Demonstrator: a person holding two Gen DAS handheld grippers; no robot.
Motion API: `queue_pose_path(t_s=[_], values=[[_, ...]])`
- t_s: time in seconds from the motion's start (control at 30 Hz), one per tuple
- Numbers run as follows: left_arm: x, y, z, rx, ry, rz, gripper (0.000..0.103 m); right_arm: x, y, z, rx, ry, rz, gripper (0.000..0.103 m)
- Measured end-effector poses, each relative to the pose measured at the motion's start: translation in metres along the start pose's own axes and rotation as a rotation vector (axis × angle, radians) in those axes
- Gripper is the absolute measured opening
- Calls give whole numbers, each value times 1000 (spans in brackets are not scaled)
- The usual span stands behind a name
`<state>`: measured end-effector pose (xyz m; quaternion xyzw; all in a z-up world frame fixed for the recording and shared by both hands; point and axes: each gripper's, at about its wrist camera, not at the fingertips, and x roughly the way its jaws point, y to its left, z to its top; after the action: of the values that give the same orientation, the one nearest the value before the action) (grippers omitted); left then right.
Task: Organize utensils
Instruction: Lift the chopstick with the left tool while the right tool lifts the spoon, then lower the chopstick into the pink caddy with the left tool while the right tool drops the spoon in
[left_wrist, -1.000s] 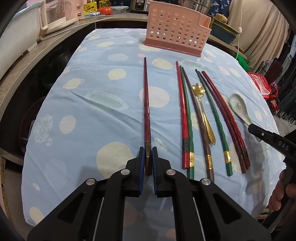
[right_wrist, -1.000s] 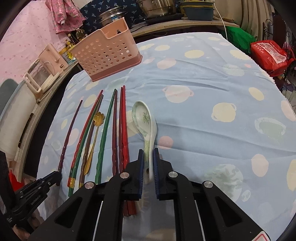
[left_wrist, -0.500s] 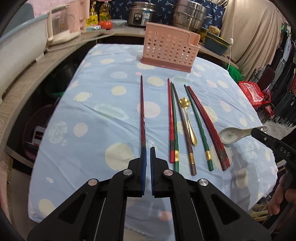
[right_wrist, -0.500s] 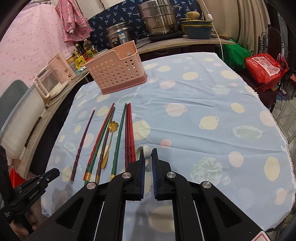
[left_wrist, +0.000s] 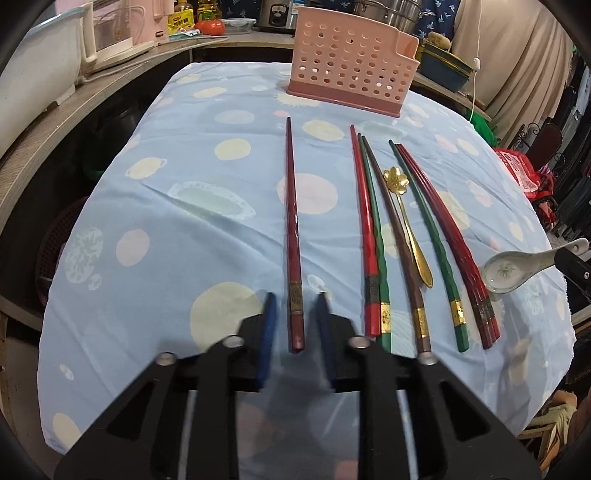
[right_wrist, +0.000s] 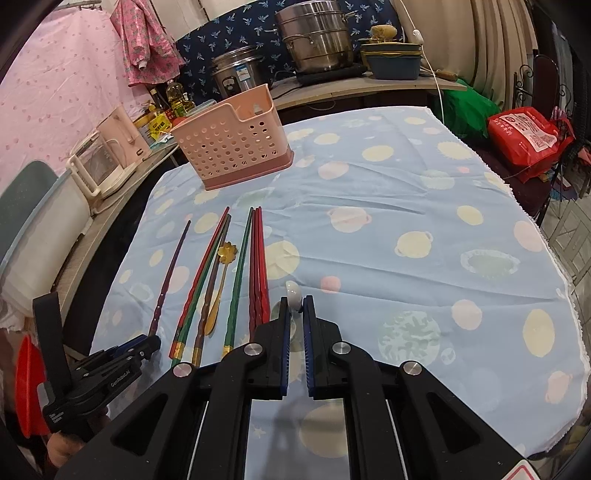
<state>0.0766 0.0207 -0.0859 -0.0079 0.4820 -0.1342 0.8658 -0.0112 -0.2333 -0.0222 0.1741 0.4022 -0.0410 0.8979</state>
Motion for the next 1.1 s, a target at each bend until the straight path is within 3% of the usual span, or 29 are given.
queue_pose_path(t_s=[0.27, 0.53, 0.83, 1.1], values=[[-11, 6, 0, -26, -2, -15, 7, -5, 3, 4, 3, -8, 14, 7], [-75, 7, 15, -33, -114, -38, 7, -32, 9, 21, -14, -73, 30, 6], [-141, -9, 85, 18, -316, -60, 7, -46, 16, 71, -59, -165, 51, 6], [-158, -21, 167, 56, -437, -18, 7, -28, 24, 127, -87, -194, 49, 6]])
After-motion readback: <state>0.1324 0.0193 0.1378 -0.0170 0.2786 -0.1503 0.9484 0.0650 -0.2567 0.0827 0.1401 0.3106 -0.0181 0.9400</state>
